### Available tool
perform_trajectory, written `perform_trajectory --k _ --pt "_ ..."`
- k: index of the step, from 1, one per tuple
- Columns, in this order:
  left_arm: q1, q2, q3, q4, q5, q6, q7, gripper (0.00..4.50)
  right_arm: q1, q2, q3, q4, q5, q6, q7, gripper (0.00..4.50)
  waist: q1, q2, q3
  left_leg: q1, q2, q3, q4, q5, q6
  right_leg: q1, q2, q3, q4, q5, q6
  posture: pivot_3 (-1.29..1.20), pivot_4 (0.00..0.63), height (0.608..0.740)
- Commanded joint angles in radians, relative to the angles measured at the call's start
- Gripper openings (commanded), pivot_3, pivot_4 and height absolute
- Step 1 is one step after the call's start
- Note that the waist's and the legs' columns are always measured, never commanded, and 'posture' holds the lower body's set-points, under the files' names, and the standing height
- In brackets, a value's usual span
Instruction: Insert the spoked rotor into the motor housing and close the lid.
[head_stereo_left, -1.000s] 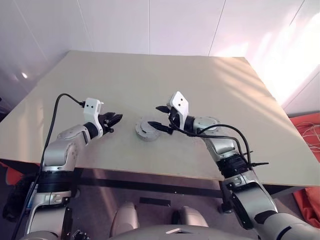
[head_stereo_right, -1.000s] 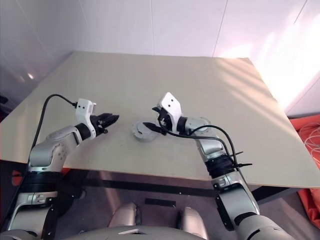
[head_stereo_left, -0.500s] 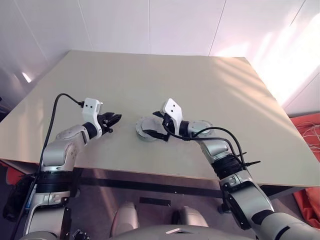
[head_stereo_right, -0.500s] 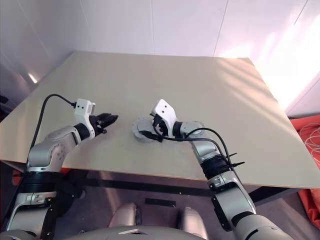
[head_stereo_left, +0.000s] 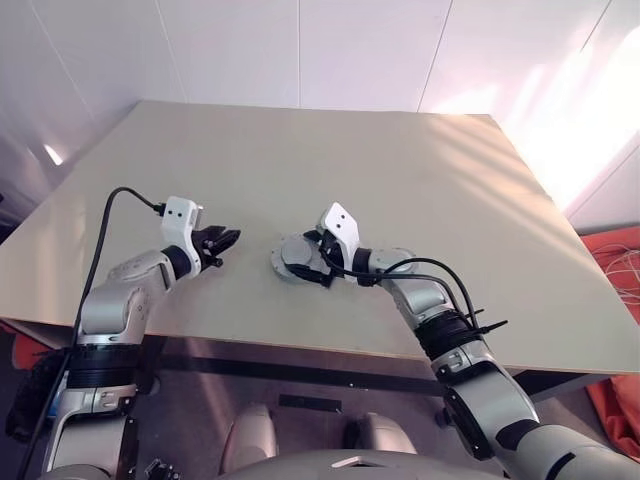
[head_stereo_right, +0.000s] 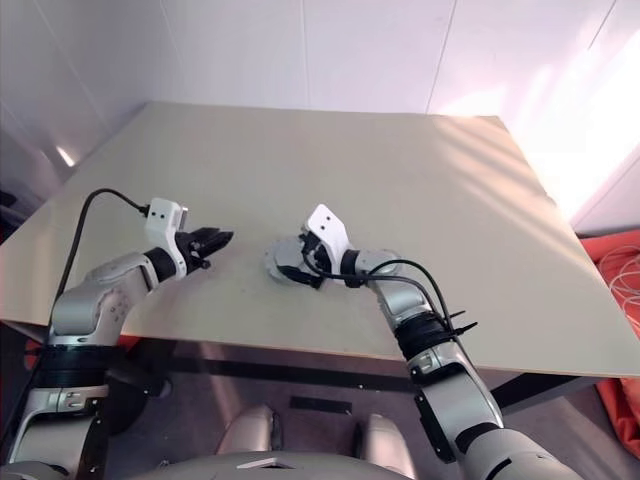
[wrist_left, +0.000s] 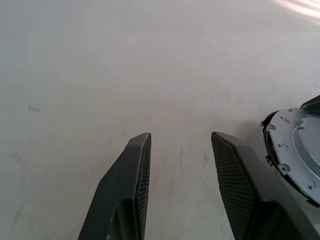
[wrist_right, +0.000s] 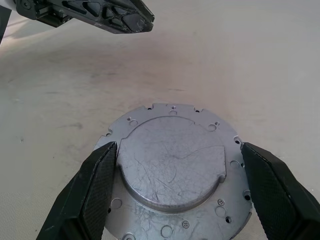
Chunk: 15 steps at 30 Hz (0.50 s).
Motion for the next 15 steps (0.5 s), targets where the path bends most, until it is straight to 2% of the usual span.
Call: perform_trajectory --k 1,3,5,7,8,15 --pt "-0.007 0.015 0.022 -0.045 -0.01 -0.003 0.001 2.02 -0.016 0.006 -0.006 0.011 -0.005 -0.019 -0.011 4.47 0.0 0.0 0.0 0.0 0.0 0.0 0.0 0.0 0.0 0.0 0.0 0.0 0.0 0.0 0.0 0.0 0.0 0.74" --pt "-0.007 0.015 0.023 -0.045 -0.009 -0.002 0.002 2.02 -0.018 0.008 -0.006 0.018 -0.01 -0.029 -0.017 4.3 0.0 0.0 0.0 0.0 0.0 0.0 0.0 0.0 0.0 0.0 0.0 0.0 0.0 0.0 0.0 0.0 0.0 0.74" --pt "-0.006 0.015 0.023 -0.045 -0.009 -0.002 0.003 2.02 -0.02 0.008 -0.007 0.02 -0.01 -0.035 -0.018 3.91 0.0 0.0 0.0 0.0 0.0 0.0 0.0 0.0 0.0 0.0 0.0 0.0 0.0 0.0 0.0 0.0 0.0 0.74" --pt "-0.007 0.014 0.025 -0.044 -0.009 -0.003 0.005 2.02 -0.025 0.007 -0.008 0.023 -0.013 -0.043 -0.02 3.27 0.0 0.0 0.0 0.0 0.0 0.0 0.0 0.0 0.0 0.0 0.0 0.0 0.0 0.0 0.0 0.0 0.0 0.74" --pt "-0.007 0.014 0.025 -0.043 -0.009 -0.004 0.006 2.02 -0.027 0.006 -0.007 0.024 -0.014 -0.047 -0.018 3.13 0.0 0.0 0.0 0.0 0.0 0.0 0.0 0.0 0.0 0.0 0.0 0.0 0.0 0.0 0.0 0.0 0.0 0.74" --pt "-0.009 0.012 0.026 -0.04 -0.007 -0.009 0.005 2.02 -0.036 0.004 -0.006 0.038 -0.02 -0.058 -0.017 3.13 0.001 0.0 0.0 0.0 0.0 0.0 0.0 0.0 0.0 0.0 0.0 0.0 0.0 0.0 0.0 0.0 0.0 0.74"
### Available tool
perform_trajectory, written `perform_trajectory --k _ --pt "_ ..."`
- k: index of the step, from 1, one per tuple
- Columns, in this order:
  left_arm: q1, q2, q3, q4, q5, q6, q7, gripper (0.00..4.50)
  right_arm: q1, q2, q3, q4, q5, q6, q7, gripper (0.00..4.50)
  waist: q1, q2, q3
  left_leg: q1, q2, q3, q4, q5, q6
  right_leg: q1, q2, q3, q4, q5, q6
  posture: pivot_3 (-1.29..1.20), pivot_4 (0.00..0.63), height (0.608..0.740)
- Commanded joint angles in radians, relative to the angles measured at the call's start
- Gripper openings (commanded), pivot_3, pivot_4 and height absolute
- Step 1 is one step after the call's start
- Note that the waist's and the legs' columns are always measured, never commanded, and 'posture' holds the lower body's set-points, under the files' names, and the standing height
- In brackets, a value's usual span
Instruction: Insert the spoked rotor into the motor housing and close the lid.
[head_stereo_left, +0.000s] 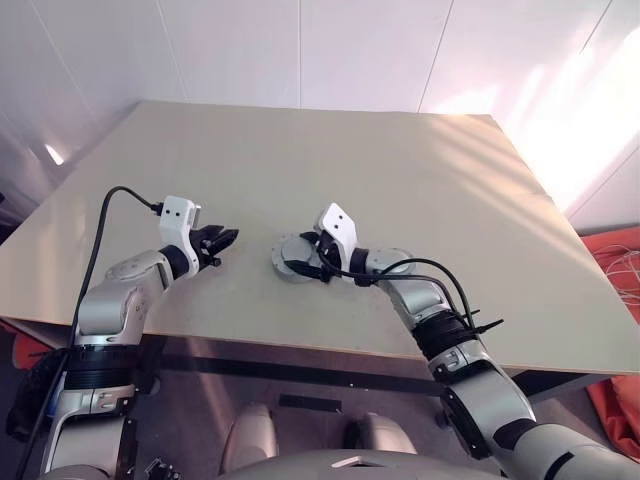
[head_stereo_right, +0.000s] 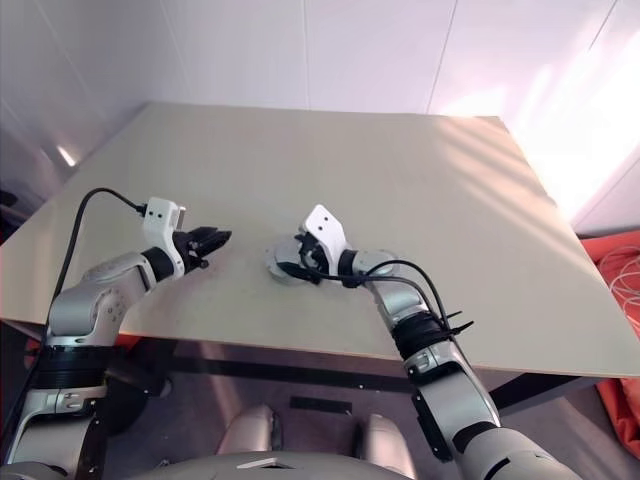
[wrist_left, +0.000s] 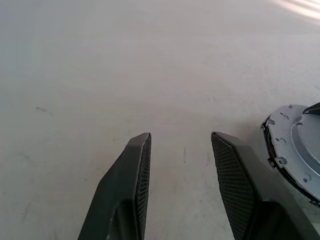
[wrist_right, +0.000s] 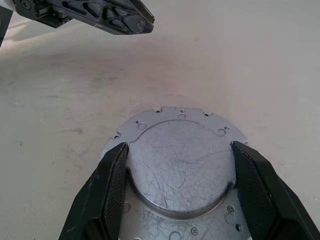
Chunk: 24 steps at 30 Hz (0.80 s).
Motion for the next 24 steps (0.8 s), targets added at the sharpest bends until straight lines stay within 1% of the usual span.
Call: perform_trajectory --k 1,4,11,16,18,21,23,24 --pt "-0.011 0.01 0.019 -0.033 -0.007 -0.011 0.003 2.02 -0.029 -0.007 -0.01 0.008 -0.011 -0.016 -0.009 3.13 0.0 0.0 0.0 0.0 0.0 0.0 0.0 0.0 0.0 0.0 0.0 0.0 0.0 0.0 0.0 0.0 0.0 0.74" --pt "-0.01 0.01 0.019 -0.035 -0.006 -0.011 0.003 2.02 -0.034 -0.002 -0.022 -0.018 0.017 0.009 0.009 3.13 0.0 0.0 0.0 0.0 0.0 0.0 0.0 0.0 0.0 0.0 0.0 0.0 0.0 0.0 0.0 0.0 0.0 0.74" --pt "-0.015 0.008 0.018 -0.032 -0.006 -0.012 0.003 2.02 -0.034 -0.005 -0.004 0.004 -0.001 0.006 0.024 3.13 -0.001 0.0 0.0 -0.001 0.0 0.0 -0.001 -0.001 0.001 0.0 0.0 0.0 -0.004 0.0 0.0 0.0 0.0 0.74" --pt "-0.014 0.007 0.018 -0.036 -0.008 -0.011 0.005 2.02 -0.037 -0.011 -0.003 0.046 -0.021 0.007 0.013 3.13 -0.002 0.0 0.0 -0.001 0.0 0.0 -0.002 -0.001 0.002 0.002 0.0 0.0 -0.006 0.0 0.0 0.0 0.0 0.74" --pt "-0.013 0.006 0.018 -0.038 -0.009 -0.01 0.005 2.02 -0.039 -0.015 0.004 0.068 -0.028 0.005 0.021 3.13 -0.003 0.0 0.0 0.001 0.0 0.0 -0.002 -0.002 0.002 0.003 0.0 0.0 -0.006 0.0 0.0 0.0 0.0 0.74" --pt "-0.012 0.004 0.019 -0.042 -0.01 -0.008 0.007 2.02 -0.058 -0.022 0.013 0.126 -0.059 0.008 -0.004 3.13 -0.004 0.0 0.0 0.004 0.0 0.0 -0.002 -0.001 0.002 0.005 0.0 0.0 -0.007 0.0 0.0 0.0 0.0 0.74" --pt "-0.01 0.003 0.018 -0.047 -0.012 -0.007 0.008 2.02 -0.063 -0.024 0.019 0.143 -0.062 0.004 0.002 3.13 -0.006 0.0 0.0 0.005 0.0 0.0 -0.002 -0.001 0.002 0.006 0.0 0.0 -0.007 -0.001 0.002 0.0 0.0 0.74" --pt "-0.008 0.002 0.018 -0.049 -0.013 -0.005 0.009 2.02 -0.063 -0.027 0.024 0.147 -0.064 0.005 0.01 3.13 -0.006 0.0 0.0 0.005 0.001 0.0 -0.002 -0.001 0.002 0.007 0.0 0.0 -0.007 -0.003 0.005 0.0 0.0 0.74"
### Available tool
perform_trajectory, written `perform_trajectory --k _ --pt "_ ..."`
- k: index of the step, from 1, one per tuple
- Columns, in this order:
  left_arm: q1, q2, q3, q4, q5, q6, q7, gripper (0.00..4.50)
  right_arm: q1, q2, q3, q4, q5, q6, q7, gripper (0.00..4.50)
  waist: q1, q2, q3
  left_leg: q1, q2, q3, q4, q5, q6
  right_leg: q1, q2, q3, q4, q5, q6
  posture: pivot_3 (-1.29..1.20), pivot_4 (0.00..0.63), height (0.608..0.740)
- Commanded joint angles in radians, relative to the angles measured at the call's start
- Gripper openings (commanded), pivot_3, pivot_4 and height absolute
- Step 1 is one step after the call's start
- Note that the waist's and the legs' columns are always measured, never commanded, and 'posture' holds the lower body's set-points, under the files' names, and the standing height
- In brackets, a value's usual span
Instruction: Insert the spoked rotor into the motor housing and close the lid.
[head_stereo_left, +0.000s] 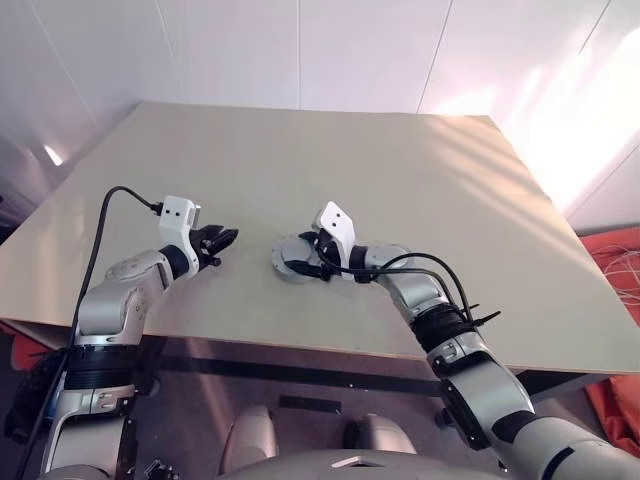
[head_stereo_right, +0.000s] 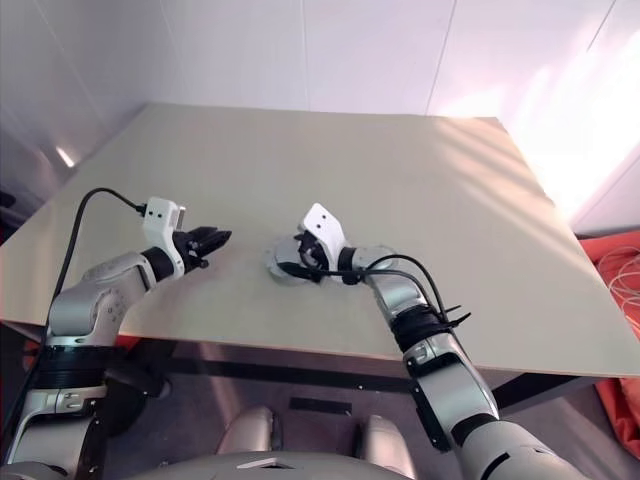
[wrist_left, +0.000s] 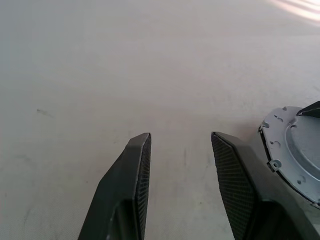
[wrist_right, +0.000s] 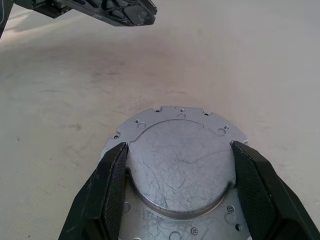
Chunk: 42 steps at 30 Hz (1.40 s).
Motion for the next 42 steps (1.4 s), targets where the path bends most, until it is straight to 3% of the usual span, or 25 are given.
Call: perform_trajectory --k 1,10,15,18,23,30,42 --pt "-0.007 0.004 0.018 -0.045 -0.014 -0.004 0.003 2.02 -0.001 -0.028 0.016 0.059 -0.05 0.016 -0.013 3.13 0.0 0.0 0.0 0.0 0.0 0.0 0.0 0.0 0.0 0.0 0.0 0.0 0.0 -0.001 0.001 0.0 0.0 0.74" --pt "-0.009 -0.023 0.023 -0.06 -0.043 0.02 0.012 2.02 0.0 -0.051 0.047 0.093 -0.069 0.017 0.003 3.13 0.002 0.001 -0.001 0.003 0.0 0.0 0.0 0.0 0.0 0.004 -0.001 0.0 -0.001 -0.001 0.002 0.0 0.0 0.74" --pt "-0.036 -0.12 -0.003 -0.068 -0.122 0.093 0.013 2.02 -0.004 -0.052 0.047 0.091 -0.065 0.019 0.005 3.13 0.004 0.002 -0.002 0.003 -0.001 0.0 0.0 0.0 0.0 0.005 -0.001 0.0 -0.001 -0.001 0.002 0.0 0.0 0.74" --pt "-0.067 -0.172 -0.001 -0.054 -0.163 0.117 0.008 1.5 -0.004 -0.052 0.048 0.088 -0.065 0.021 0.004 3.13 0.005 0.002 -0.002 0.003 -0.001 0.0 0.0 0.0 0.0 0.004 -0.001 0.0 -0.001 -0.001 0.002 0.0 0.0 0.74" --pt "-0.123 -0.222 -0.001 -0.024 -0.209 0.14 -0.003 0.05 -0.003 -0.054 0.049 0.083 -0.067 0.023 -0.004 3.13 0.005 0.002 -0.002 0.003 -0.001 0.0 0.0 0.0 0.0 0.004 -0.001 0.0 -0.002 -0.001 0.002 0.0 0.0 0.74" --pt "-0.163 -0.263 -0.004 0.06 -0.248 0.199 0.006 0.05 -0.002 -0.052 0.047 0.075 -0.066 0.026 -0.017 3.13 0.004 0.003 -0.002 0.003 -0.001 0.001 0.0 0.0 0.0 0.004 -0.001 0.0 -0.002 -0.001 0.002 0.0 0.0 0.74" --pt "-0.259 -0.271 -0.006 0.317 -0.184 0.344 0.118 0.05 0.001 -0.053 0.043 0.061 -0.068 0.027 -0.041 3.13 0.006 0.004 -0.003 0.003 -0.001 0.0 -0.002 0.0 0.0 0.004 -0.001 0.0 -0.005 -0.001 0.002 0.0 0.0 0.74"
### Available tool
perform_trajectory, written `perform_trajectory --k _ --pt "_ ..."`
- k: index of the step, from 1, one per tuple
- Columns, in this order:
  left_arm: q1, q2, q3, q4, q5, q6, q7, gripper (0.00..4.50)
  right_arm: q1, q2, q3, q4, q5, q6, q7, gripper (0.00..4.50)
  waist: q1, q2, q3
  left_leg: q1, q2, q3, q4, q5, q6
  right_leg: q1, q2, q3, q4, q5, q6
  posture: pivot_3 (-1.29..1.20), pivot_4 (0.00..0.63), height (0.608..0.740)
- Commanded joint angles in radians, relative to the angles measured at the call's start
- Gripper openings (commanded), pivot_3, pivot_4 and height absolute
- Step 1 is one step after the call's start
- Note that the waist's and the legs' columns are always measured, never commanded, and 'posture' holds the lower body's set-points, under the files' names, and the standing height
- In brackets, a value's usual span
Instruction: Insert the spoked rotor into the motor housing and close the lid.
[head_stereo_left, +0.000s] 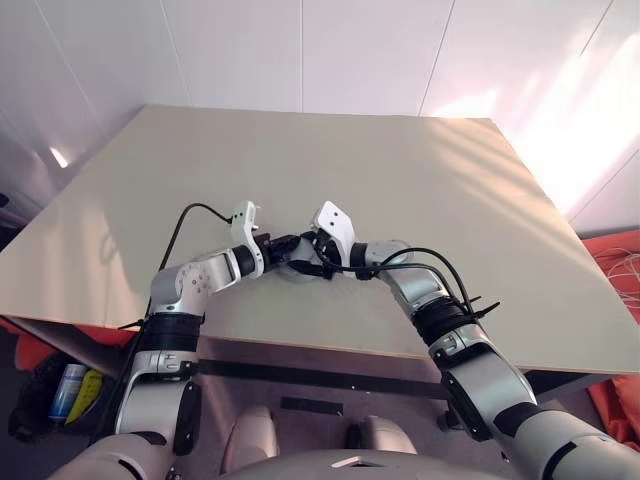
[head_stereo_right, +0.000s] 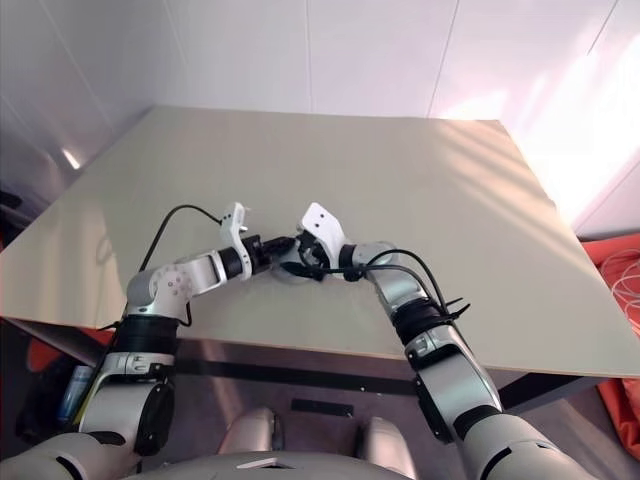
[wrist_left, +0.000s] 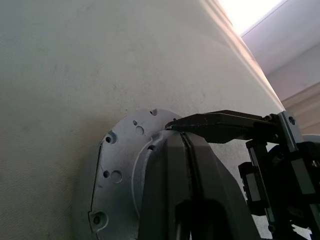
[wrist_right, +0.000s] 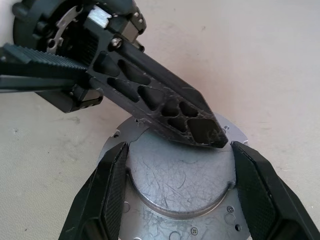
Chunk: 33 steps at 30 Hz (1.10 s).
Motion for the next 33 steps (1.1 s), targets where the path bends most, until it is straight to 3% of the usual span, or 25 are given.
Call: perform_trajectory --k 1,13,17,26,33 --pt "-0.029 0.005 0.007 0.051 0.013 0.075 0.042 0.05 0.021 -0.031 0.013 0.036 -0.063 0.033 -0.038 3.13 0.0 0.0 0.0 0.0 0.0 0.0 0.0 0.0 0.0 0.0 0.0 0.0 0.0 0.0 0.0 0.0 0.0 0.74" --pt "-0.043 0.015 0.04 0.059 -0.009 0.154 0.016 0.05 0.013 -0.042 0.009 0.023 -0.057 0.072 -0.055 3.13 0.001 0.001 -0.001 0.014 -0.002 0.001 -0.019 0.0 0.0 0.012 0.0 0.0 -0.014 0.0 0.001 0.0 0.0 0.74" --pt "-0.045 0.016 0.045 0.059 -0.008 0.155 0.012 0.0 0.006 -0.046 0.001 0.011 -0.045 0.085 -0.041 4.47 0.003 0.001 -0.001 0.014 -0.002 0.001 -0.02 0.0 0.0 0.012 0.0 0.0 -0.015 -0.001 0.001 0.0 0.0 0.74" --pt "-0.048 0.023 0.056 0.058 -0.021 0.176 -0.007 0.0 -0.006 -0.041 -0.007 0.013 -0.044 0.074 -0.072 4.47 0.003 0.002 0.0 0.013 -0.002 0.001 -0.021 0.0 0.0 0.012 0.0 0.0 -0.016 -0.001 0.002 0.0 0.0 0.74" --pt "-0.059 0.036 0.067 0.071 -0.026 0.178 -0.016 0.0 0.027 -0.087 -0.015 -0.202 0.034 0.114 0.07 4.47 0.005 0.001 0.001 0.01 -0.003 0.001 -0.021 0.0 0.0 0.011 -0.001 0.0 -0.018 -0.002 0.003 0.0 0.0 0.74"
